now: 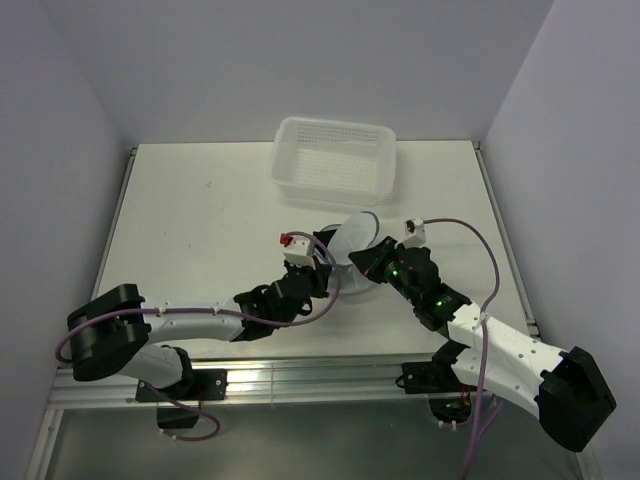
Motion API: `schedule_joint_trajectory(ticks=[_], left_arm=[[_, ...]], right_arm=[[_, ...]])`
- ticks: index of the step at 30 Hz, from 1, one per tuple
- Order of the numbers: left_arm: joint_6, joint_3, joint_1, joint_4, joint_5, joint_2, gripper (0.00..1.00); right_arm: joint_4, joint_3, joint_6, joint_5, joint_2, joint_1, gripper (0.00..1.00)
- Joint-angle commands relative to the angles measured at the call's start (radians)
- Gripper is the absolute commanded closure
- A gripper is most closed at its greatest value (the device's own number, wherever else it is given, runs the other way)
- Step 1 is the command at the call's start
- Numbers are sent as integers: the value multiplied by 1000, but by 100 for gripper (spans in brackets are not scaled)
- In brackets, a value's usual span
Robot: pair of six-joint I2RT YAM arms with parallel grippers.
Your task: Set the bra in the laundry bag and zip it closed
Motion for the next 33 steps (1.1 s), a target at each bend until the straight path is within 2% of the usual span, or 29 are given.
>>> schedule_joint_trajectory(ticks=[1,2,3,7,14,29,32,33], left_arm=[[84,32,-50,88,130,-1,96],[95,43,-58,94,149,13,87],[95,53,-64,96,150,39,83],[91,84,-73,117,160,78,80],[80,132,-75,84,106,102,61],[109,231,-75,18,-50,181,58],[108,238,-78,-1,-89,176,59],[108,233,-78,-4,-95,173,65]], right_arm=[[7,45,-25,8,-4,0,100],[7,48,-24,2,3,0,100],[4,53,-21,-3,6,0,100],[-48,97,-19,-26,8,1,100],[-102,123,-19,-38,-34,3,100],[-114,106,4,-96,-86,7,100],[-108,103,7,-96,-86,7,100],[-108,102,6,-98,-86,7,100]])
